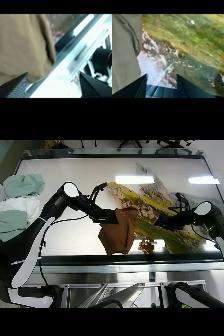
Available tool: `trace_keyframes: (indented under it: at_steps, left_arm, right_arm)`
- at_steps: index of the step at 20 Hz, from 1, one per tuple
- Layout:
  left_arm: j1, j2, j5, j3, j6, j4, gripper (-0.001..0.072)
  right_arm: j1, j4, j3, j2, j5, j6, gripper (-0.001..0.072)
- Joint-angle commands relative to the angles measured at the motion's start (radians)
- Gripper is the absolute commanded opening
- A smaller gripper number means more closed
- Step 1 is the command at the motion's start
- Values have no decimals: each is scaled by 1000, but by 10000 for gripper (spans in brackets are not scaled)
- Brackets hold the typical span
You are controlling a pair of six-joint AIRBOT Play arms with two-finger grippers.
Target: Fold the shirts.
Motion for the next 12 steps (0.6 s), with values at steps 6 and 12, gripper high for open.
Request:
trace_keyframes:
  at_steps: [6, 12]
  left_arm:
    - [158, 61, 49, -329, 8, 70, 695]
    - [51, 62, 407, -553, 82, -47, 695]
  right_arm:
    - [2, 315, 5, -213, -153, -330, 507]
    - [86, 496, 129, -453, -246, -476, 507]
